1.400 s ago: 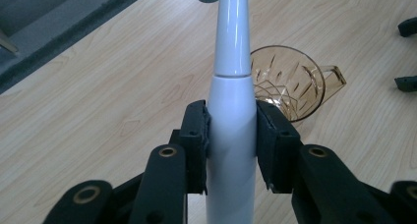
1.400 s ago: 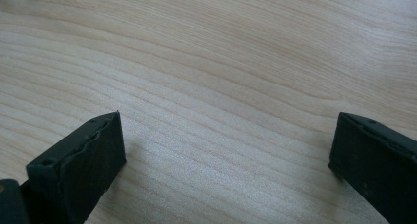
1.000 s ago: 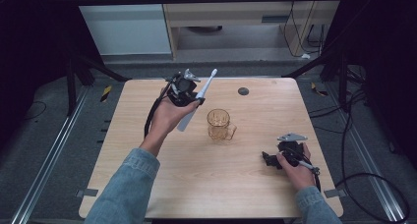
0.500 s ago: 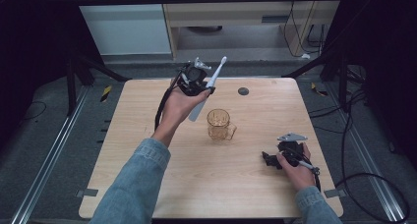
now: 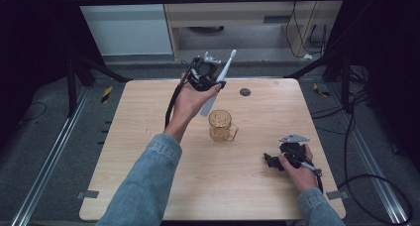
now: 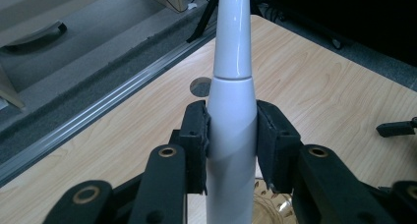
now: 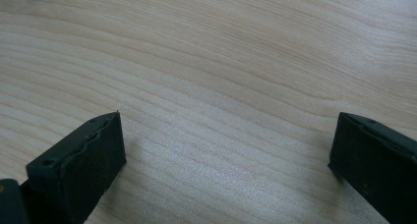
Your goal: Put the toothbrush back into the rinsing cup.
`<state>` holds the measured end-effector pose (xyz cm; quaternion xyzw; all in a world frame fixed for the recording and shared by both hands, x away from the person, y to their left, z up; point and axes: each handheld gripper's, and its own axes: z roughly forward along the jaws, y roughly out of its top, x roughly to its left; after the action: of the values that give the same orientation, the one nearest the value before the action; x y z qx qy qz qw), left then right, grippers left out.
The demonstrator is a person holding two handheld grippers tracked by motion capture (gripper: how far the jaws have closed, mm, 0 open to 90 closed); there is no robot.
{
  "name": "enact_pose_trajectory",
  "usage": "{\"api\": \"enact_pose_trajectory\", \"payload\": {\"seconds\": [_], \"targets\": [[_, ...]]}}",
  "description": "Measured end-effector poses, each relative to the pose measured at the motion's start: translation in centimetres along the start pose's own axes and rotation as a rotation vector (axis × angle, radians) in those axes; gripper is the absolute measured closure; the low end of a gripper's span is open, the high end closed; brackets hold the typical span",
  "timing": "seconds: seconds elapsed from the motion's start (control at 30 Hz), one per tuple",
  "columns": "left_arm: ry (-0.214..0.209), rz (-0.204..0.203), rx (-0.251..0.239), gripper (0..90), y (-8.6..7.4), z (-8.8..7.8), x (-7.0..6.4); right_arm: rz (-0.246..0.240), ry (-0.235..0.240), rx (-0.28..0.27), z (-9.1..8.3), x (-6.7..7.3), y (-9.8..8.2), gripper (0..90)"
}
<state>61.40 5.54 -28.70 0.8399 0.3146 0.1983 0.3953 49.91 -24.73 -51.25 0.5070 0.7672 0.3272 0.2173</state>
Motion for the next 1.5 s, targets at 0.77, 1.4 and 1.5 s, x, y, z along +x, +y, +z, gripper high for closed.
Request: {"api": "enact_pose_trajectory", "payload": {"seconds": [0.77,1.4,1.5], "targets": [[-0.033,0.004,-0.067,67.1,1.3,0.6,-1.5,0.0,0.001,-0.001,0.0,0.0,0.0,0.4],[-0.057,0.012,-0.057,67.1,0.0,3.2,-2.2,-0.005,0.002,0.0,0.0,0.0,0.0,0.4],[-0.058,0.013,-0.058,67.2,-0.3,3.5,-2.3,-0.006,0.002,-0.001,0.0,-0.1,0.0,0.4]]}}
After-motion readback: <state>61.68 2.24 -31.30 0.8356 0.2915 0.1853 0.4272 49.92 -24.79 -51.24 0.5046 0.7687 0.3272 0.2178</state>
